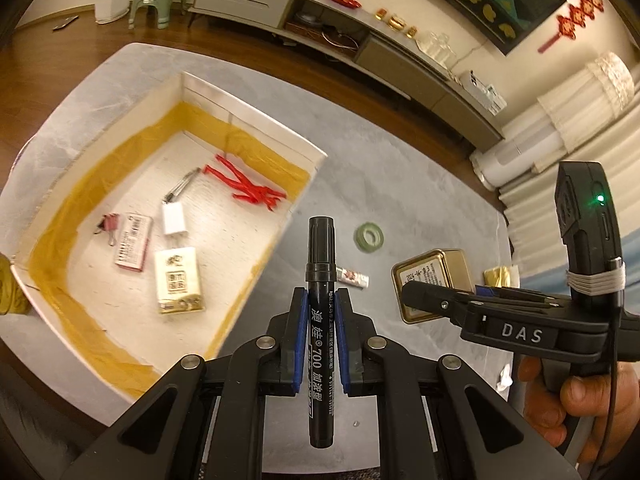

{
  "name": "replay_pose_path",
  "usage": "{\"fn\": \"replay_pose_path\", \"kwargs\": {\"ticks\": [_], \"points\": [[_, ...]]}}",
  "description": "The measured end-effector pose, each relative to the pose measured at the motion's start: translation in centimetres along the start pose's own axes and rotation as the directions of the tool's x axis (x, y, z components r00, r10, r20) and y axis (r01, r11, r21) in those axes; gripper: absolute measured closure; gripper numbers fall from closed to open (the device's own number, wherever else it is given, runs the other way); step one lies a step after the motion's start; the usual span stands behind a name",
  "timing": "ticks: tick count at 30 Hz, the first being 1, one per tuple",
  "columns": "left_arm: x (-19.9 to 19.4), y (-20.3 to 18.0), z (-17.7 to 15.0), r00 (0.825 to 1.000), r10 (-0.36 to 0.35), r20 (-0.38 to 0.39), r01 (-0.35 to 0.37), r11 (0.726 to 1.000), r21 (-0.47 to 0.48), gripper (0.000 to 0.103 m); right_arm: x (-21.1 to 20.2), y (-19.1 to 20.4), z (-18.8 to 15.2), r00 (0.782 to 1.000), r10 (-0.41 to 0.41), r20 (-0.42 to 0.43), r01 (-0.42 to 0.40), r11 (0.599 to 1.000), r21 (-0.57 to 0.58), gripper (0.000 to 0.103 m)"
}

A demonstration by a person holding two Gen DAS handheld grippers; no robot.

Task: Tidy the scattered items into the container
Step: 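Lift and carry the marker and gold tin with both grippers over the box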

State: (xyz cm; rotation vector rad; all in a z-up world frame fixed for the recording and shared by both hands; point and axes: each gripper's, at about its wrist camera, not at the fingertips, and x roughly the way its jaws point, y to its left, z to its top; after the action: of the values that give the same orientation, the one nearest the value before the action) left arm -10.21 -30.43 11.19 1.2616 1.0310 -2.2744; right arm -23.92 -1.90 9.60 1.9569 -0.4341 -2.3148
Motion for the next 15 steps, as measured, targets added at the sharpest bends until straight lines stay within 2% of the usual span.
{"fn": "replay_pose_path", "kwargs": {"ticks": [9, 15], "points": [[-2.5, 3.4, 1.8, 0.998, 0.042, 0.046, -0.040, 0.997, -0.061, 0.089, -1.0, 5.0, 1.9, 0.999, 0.027, 0.017, -0.026, 0.997, -0.068, 0.049], [-2.6, 6.8, 2.6, 0.992, 0.128, 0.006, -0.127, 0.985, -0.115, 0.089, -0.3, 7.7, 3.2, 0.999, 0.042, 0.012, -0.040, 0.994, -0.101, 0.049]]}}
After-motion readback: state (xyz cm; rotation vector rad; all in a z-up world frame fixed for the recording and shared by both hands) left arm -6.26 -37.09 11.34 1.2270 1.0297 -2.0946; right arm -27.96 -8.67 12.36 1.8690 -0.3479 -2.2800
